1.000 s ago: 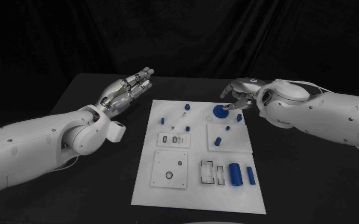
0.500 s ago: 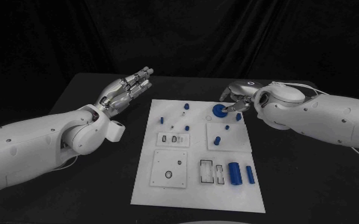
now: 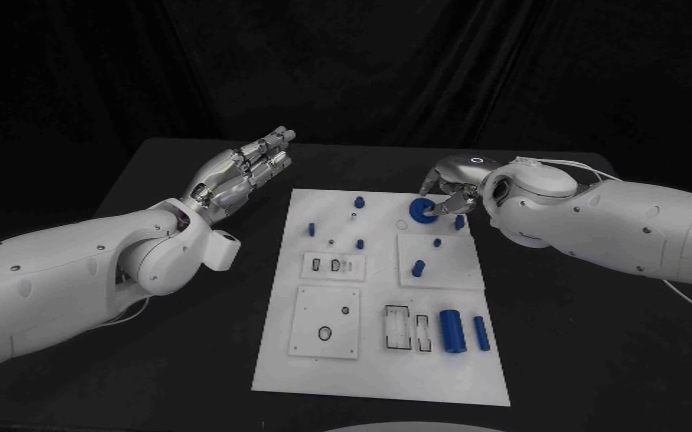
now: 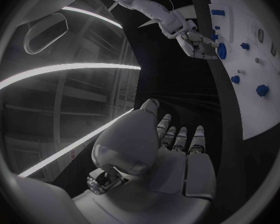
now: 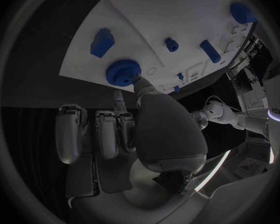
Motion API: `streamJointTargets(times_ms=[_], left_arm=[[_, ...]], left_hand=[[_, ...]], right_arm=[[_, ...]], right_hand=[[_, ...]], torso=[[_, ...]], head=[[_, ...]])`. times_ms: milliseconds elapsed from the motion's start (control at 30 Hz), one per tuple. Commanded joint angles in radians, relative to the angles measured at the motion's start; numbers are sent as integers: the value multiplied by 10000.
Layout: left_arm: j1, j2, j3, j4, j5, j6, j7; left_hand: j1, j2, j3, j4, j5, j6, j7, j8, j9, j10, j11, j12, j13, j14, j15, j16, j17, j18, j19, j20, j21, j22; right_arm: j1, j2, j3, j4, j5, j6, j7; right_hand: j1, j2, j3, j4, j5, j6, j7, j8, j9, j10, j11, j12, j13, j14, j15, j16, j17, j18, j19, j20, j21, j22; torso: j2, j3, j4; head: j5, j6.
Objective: Assemble the parts on the task board
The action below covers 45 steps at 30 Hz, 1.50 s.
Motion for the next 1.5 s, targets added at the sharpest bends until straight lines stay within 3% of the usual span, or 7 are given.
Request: streamJointTargets(times_ms=[33, 667, 900, 1067, 1167, 1300, 1500], left_arm=[[6, 23, 8, 4, -14, 184, 66], [2, 35, 8, -13, -14, 292, -1], [0, 48, 8, -22, -14, 347, -41], [-1, 50, 8, -25, -14, 370, -65], [-2, 50, 8, -24, -14, 379, -74], [-2, 45, 8, -11, -14, 392, -91], [-2, 33, 8, 10, -14, 404, -117]], left_hand=[[1, -21, 58, -6, 60, -22, 81, 63, 8, 3, 96, -35, -12, 10, 59, -36, -8, 186, -24, 75, -1, 12], [-17, -27, 96, -24, 57, -2, 100, 74, 11, 3, 117, -35, -12, 10, 91, -36, -8, 186, -10, 106, 9, 21], [-31, -32, 132, -44, 59, 18, 115, 84, 14, 3, 133, -35, -12, 10, 116, -36, -8, 186, 2, 143, 18, 27], [-45, -37, 169, -64, 62, 36, 124, 94, 17, 3, 140, -35, -12, 10, 146, -36, -8, 186, 12, 178, 26, 33], [-47, -39, 177, -69, 63, 33, 126, 94, 17, 3, 143, -35, -12, 10, 152, -36, -8, 187, 16, 185, 28, 35], [-51, -39, 192, -78, 64, 38, 130, 97, 18, 3, 149, -35, -12, 10, 162, -36, -8, 187, 19, 197, 30, 36], [-51, -46, 277, -141, 88, 47, 144, 108, 19, 3, 163, -35, -12, 10, 208, -36, -8, 186, 33, 244, 40, 43]], right_arm=[[-49, 37, 6, -50, -85, 158, -213], [-170, 135, 6, -201, -338, 482, -321], [-185, 141, 7, -213, -498, 576, -302], [-196, 151, 7, -220, -526, 492, -111], [-199, 161, 7, -221, -531, 437, -6], [-201, 173, 7, -208, -535, 364, 124], [-200, 153, 8, -124, -536, 168, 247]], right_hand=[[-85, 51, -70, 25, -58, 5, 12, 43, 27, 1020, 3, 25, 2632, 1021, -44, 26, 2631, -51, 190, -32, 28, 2108], [-230, -16, -175, 101, 66, -90, 128, 93, 285, 1020, 107, 25, 2632, 1021, 47, 26, 2631, -18, 105, 42, -114, 2071], [-50, 69, -41, -118, 1494, -248, 139, 276, 936, 1020, 123, 25, 2632, 1021, 63, 26, 2631, -1, 75, 72, -204, 2079], [142, 95, 416, -412, 3622, 14, 164, 800, 1647, 1020, 123, 25, 2632, 1021, 71, 26, 2631, -10, 117, 65, -189, 2123], [219, 74, 724, -599, 4266, 177, 148, 1182, 2048, 1020, 109, 25, 2632, 1021, 57, 26, 2631, -10, 120, 59, -201, 2129], [273, 45, 1007, -796, 4683, 188, 138, 1543, 2432, 1020, 102, 25, 2632, 1021, 43, 26, 2631, -11, 124, 51, -207, 2132], [260, 32, 1100, -875, 4652, 206, 154, 1783, 2665, 1020, 114, 25, 2632, 1021, 46, 26, 2631, -11, 123, 51, -213, 2132]], torso=[[1, -2, -2], [-3, -5, -6], [0, -4, -4], [-1, -4, -4], [-3, -4, -6], [-1, -3, -6], [-3, -4, -3]], head=[[13, -39], [57, -180], [59, -241], [68, -268], [74, -276], [69, -271], [79, -253]])
